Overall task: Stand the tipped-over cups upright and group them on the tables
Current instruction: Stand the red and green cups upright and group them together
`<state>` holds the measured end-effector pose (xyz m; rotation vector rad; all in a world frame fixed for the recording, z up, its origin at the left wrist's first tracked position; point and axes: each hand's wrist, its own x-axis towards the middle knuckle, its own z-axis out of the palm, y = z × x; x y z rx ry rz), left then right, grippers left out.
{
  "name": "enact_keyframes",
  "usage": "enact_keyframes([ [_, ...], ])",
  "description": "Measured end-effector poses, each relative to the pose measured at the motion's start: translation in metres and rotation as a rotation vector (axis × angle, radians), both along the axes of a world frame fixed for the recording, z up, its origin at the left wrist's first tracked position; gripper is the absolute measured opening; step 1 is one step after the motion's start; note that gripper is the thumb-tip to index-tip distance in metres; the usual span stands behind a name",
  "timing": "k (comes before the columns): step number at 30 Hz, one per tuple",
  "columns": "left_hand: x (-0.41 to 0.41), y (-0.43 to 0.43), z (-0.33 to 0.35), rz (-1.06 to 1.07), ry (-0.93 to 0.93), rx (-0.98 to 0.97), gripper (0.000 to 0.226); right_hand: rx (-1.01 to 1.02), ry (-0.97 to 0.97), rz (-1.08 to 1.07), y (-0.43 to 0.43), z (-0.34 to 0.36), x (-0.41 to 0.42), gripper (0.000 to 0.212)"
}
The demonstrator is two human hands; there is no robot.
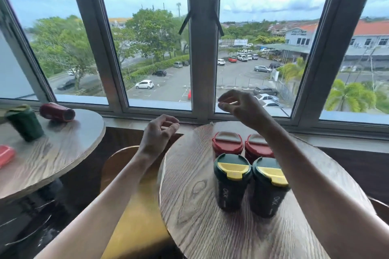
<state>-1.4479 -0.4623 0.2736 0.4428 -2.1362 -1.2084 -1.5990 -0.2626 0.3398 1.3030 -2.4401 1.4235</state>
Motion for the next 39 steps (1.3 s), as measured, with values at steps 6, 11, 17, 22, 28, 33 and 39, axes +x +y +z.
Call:
enact_keyframes([
  [6,0.088,-0.057,0.004,0.136,-0.012,-0.057,0.007,0.033,0.016,0.135,-0.089,-0.003,0.079,0.019],
  [11,0.162,-0.105,-0.003,0.282,-0.031,-0.014,0.009,0.059,-0.071,0.311,-0.179,-0.024,0.144,0.016],
  [17,0.242,-0.176,-0.018,0.483,-0.043,0.06,0.007,0.035,-0.204,0.496,-0.287,-0.053,0.209,0.015],
  [22,0.292,-0.252,-0.031,0.592,-0.049,0.072,0.008,0.011,-0.266,0.572,-0.387,-0.069,0.245,0.018],
  [28,0.323,-0.372,-0.024,0.713,-0.057,0.064,0.011,-0.032,-0.338,0.581,-0.508,-0.083,0.268,0.016],
  [33,0.327,-0.458,-0.022,0.673,-0.11,0.091,0.01,0.001,-0.372,0.528,-0.584,-0.093,0.275,0.013],
  [39,0.309,-0.544,-0.026,0.551,-0.152,0.078,0.013,-0.03,-0.372,0.415,-0.649,-0.096,0.276,0.014],
])
